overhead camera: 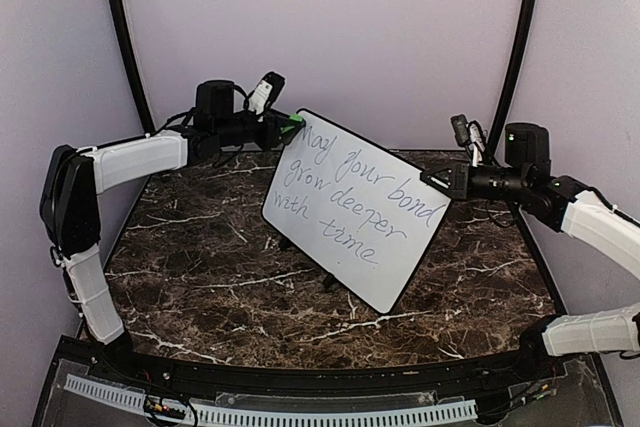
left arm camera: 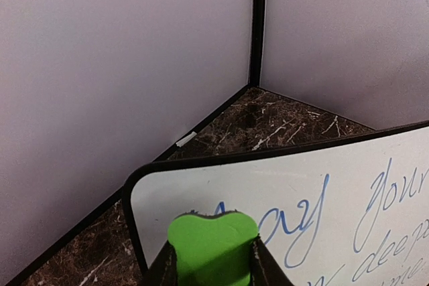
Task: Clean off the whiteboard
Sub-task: Erase the whiteboard from the whiteboard stand.
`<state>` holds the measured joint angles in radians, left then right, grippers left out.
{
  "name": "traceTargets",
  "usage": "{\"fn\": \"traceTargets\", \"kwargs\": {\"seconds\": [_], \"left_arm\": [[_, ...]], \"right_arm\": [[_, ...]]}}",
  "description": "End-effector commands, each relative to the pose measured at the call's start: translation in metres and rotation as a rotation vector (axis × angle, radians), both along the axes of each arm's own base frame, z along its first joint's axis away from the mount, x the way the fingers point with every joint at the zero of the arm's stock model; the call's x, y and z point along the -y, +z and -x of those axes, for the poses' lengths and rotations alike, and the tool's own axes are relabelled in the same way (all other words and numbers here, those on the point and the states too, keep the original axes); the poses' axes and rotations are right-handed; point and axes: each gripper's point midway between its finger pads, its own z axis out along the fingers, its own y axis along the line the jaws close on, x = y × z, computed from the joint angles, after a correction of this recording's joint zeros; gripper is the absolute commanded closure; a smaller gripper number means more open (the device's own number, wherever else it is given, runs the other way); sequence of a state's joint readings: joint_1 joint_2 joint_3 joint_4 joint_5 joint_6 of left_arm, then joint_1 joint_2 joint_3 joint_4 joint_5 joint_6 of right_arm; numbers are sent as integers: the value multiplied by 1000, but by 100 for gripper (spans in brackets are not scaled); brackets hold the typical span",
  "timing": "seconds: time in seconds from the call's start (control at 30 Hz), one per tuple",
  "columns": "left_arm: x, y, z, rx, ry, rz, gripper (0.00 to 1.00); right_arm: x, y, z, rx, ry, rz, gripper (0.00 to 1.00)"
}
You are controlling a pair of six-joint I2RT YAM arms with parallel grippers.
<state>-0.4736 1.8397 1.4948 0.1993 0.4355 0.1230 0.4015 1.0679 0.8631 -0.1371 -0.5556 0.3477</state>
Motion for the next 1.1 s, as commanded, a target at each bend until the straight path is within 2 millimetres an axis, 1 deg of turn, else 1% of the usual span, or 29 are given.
{"fn": "traceTargets", "kwargs": {"seconds": [0.0,0.3,0.4,0.53,0.6,0.63,0.67,0.7,0.73,0.77,0.8,0.87,1.0,1.07], "left_arm": [[5,15,-9,42,5,-20,70],[9,-6,-21,3,31,-55,71],[10,-9,-25,0,38,-58,71],[12,-23,-27,-28,34,-66,72],[12,-29,-26,-42,35,-67,73],[11,-38,-24,-60,34,-70,73],[12,-37,-22,-59,27,-61,74],[11,-48,-19,-79,23,-65,74],[12,-49,-17,-76,15,-56,74],[11,-58,-14,-95,13,-58,74],[11,-58,-13,-94,7,-51,75],[10,-69,-8,-115,0,-50,75],[9,-73,-5,-114,0,-43,76],[9,-67,-7,-102,2,-34,76]], "right_arm": [[-7,12,4,64,46,-12,100],[-7,14,6,68,53,-15,100],[-8,13,7,68,57,-13,100],[-8,10,7,65,59,-11,100],[-9,10,7,65,64,-12,100],[-9,9,8,65,68,-12,100],[-9,9,8,64,70,-12,100],[-10,9,8,64,71,-12,100],[-10,10,8,65,71,-13,100],[-10,9,7,64,70,-12,100],[-10,8,7,63,71,-11,100],[-10,8,8,61,74,-11,100],[-10,8,8,64,75,-10,100],[-10,8,9,64,77,-10,100]]}}
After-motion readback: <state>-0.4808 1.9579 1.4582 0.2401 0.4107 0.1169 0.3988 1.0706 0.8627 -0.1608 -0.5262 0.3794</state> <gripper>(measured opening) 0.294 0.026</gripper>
